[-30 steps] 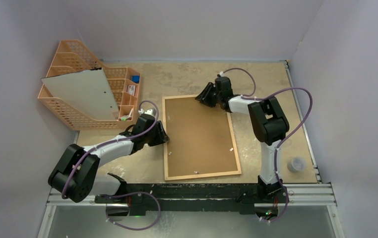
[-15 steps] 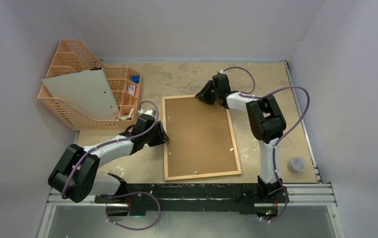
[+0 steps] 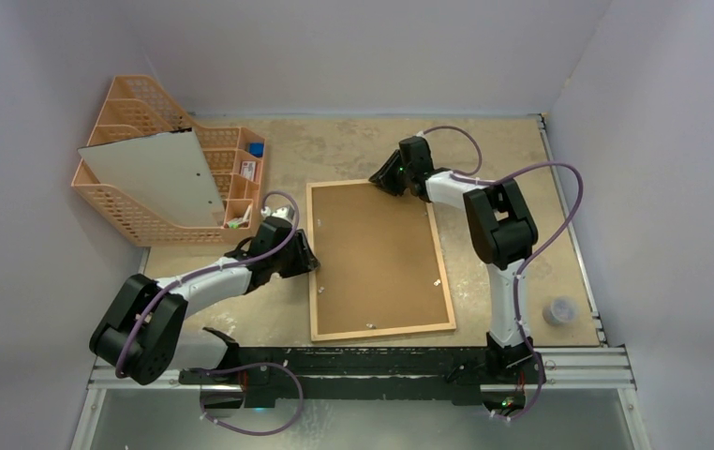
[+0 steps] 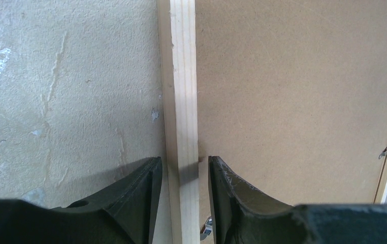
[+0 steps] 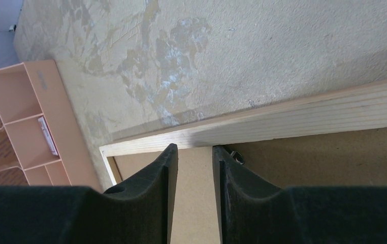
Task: Put the photo into the frame
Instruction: Install the photo frame at the center of the board.
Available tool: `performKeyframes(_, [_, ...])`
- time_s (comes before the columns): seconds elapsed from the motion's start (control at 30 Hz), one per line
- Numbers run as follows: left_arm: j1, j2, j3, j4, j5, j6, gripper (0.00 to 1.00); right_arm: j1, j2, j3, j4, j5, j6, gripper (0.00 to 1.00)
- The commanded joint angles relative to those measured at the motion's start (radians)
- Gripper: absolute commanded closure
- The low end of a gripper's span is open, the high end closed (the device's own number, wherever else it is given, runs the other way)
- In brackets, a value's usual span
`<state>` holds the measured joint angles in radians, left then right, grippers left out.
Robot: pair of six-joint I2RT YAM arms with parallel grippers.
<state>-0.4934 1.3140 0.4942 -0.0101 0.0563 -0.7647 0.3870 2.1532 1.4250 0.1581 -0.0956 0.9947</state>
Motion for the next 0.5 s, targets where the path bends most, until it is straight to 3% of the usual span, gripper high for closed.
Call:
performKeyframes(0.0, [-0.003,-0.023,-0.008,0.012,-0.004,0.011,0.59,-0.006,-0.054,-0.017,-0.054,0.084,-0.034,0.65])
performKeyframes(0.23, [-0.004,-0.018,0.0,0.012,-0.003,0.011,0.55,-0.007,-0.181,-0.025,-0.06,0.194,-0.097,0.6])
performKeyframes(0.47, [-0.002,-0.02,0.013,-0.017,-0.011,0.015,0.49,-0.007,-0.214,-0.028,-0.052,0.101,-0.167,0.55])
